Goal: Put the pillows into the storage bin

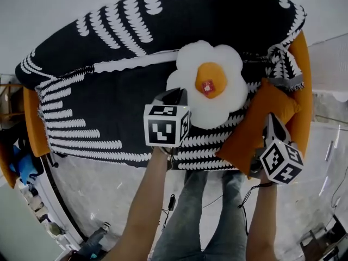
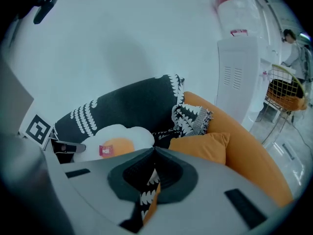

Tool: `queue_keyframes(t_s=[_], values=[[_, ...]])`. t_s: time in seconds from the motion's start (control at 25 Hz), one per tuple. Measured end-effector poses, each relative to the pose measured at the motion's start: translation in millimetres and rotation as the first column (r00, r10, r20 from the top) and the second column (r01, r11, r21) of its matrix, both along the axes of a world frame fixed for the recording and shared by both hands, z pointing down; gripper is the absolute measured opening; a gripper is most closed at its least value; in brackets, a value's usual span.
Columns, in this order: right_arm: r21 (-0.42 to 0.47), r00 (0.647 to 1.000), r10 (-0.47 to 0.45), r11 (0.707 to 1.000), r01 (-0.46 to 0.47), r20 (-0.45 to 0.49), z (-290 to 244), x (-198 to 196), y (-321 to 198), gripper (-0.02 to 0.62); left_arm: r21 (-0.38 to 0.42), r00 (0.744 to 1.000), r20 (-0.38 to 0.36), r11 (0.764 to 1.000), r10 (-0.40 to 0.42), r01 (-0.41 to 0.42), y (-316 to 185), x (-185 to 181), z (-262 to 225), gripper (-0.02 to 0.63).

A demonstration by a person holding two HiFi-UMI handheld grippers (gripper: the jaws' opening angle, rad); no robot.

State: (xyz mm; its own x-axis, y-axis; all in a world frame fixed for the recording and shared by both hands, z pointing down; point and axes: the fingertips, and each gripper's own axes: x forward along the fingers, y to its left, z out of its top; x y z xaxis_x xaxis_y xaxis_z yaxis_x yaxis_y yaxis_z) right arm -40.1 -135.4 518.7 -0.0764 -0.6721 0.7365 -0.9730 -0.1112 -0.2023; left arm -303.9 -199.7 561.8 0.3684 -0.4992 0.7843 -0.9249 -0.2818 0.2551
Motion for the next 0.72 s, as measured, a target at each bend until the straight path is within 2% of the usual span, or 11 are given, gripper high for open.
queue_keyframes(t_s=[0.28, 0.72], values=[[0.04, 0.999, -0.043, 0.998, 0.043, -0.014, -31, 10, 14, 0.002, 0.036, 0.998, -0.034, 0.998, -0.052, 0.053, 18, 8, -35, 0.015], [0.09, 0.999, -0.051, 0.995, 0.05, 0.0, -81, 38, 25, 0.002, 0.125, 0.997, -0.001, 0.989, -0.078, 0.077, 35, 27, -111, 0.015]])
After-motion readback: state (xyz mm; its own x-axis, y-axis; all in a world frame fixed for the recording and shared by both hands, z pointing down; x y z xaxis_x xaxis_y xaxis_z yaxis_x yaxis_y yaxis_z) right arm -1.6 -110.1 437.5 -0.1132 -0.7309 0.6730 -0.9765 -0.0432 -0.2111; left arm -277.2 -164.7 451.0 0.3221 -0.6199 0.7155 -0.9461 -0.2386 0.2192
